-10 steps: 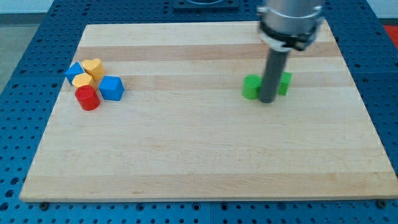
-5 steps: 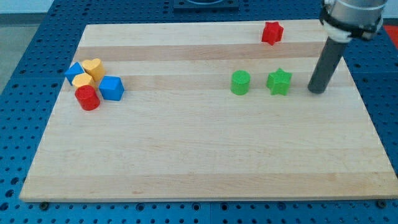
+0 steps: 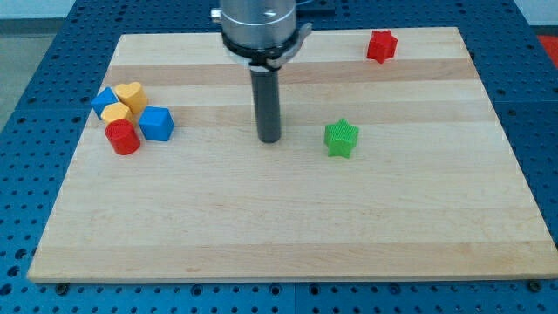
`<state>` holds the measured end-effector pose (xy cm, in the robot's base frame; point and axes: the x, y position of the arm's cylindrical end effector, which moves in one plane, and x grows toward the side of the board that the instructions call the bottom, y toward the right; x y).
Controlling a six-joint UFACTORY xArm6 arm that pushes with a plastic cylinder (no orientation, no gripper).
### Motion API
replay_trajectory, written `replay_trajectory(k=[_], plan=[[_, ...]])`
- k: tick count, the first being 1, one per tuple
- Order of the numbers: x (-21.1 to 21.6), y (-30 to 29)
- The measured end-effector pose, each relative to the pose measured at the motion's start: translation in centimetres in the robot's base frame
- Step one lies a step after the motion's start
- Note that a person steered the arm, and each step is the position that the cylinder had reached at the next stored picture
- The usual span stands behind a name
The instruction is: Move the green circle into the blue cube
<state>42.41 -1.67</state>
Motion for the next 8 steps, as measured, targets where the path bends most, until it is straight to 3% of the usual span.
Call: replay_trajectory(k=[1, 2, 3, 5, 7, 8], plan=[[-2.3, 5.2], [-4.8, 5.7], [-5.1, 0.6], [-0.1, -8.2], [0.3, -5.3], [3.1, -5.6]])
